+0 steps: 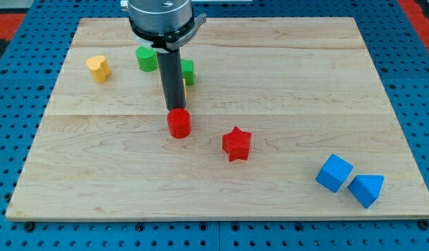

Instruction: Drag the heart slightly towards the green circle

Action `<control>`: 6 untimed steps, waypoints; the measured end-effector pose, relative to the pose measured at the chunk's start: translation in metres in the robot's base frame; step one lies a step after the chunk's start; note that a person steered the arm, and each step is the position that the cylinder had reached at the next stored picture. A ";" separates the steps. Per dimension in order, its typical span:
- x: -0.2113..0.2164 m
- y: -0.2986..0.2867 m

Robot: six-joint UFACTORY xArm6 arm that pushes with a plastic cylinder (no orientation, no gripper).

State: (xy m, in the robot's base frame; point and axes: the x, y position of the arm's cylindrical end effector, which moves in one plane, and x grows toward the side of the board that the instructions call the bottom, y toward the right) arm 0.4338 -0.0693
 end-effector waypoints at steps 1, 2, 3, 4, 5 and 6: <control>0.001 -0.025; -0.015 -0.073; -0.050 -0.108; -0.053 -0.160; -0.063 -0.198; -0.077 -0.179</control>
